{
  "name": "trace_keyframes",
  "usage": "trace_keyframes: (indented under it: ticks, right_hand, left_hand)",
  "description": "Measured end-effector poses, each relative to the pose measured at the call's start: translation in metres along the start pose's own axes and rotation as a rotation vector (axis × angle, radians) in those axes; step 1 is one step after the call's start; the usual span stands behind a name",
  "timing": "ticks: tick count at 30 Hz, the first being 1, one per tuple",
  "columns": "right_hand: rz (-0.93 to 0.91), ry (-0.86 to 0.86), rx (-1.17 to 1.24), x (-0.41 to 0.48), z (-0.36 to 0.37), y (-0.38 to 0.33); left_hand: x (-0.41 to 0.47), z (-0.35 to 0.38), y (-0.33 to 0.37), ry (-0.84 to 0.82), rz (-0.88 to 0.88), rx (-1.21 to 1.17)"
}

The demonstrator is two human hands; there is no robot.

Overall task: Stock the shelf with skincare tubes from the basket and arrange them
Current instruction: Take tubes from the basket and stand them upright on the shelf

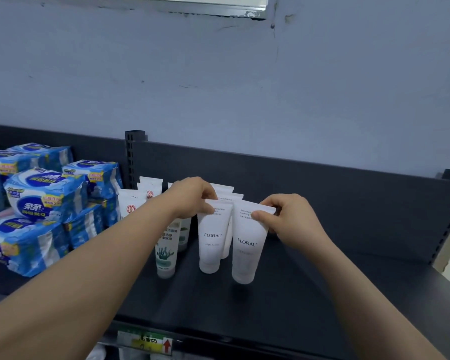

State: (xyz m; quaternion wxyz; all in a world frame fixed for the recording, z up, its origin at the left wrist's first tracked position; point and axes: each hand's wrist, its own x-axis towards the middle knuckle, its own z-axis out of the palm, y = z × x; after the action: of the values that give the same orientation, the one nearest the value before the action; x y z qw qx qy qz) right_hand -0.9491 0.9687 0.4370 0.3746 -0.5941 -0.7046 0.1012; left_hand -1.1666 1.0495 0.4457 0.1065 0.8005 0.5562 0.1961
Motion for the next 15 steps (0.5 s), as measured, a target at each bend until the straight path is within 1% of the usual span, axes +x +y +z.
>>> trace_keyframes:
  ticks: [3,8,11,15]
  right_hand:
    - [-0.023,-0.015,0.019,-0.002,0.01,-0.009]
    - [-0.053,-0.059,0.012,-0.008,0.031,-0.024]
    - [-0.049,-0.07,0.013,-0.008,0.046,-0.029]
    - [-0.055,-0.066,-0.001,-0.008,0.058,-0.03]
  left_hand:
    - [-0.007,-0.006,-0.003,0.057,0.045,0.064]
    - [-0.036,-0.021,-0.008,0.288,0.094,0.014]
    - [-0.055,-0.027,-0.017,0.368,0.076,0.073]
    - [-0.076,-0.031,-0.028,0.412,0.018,0.098]
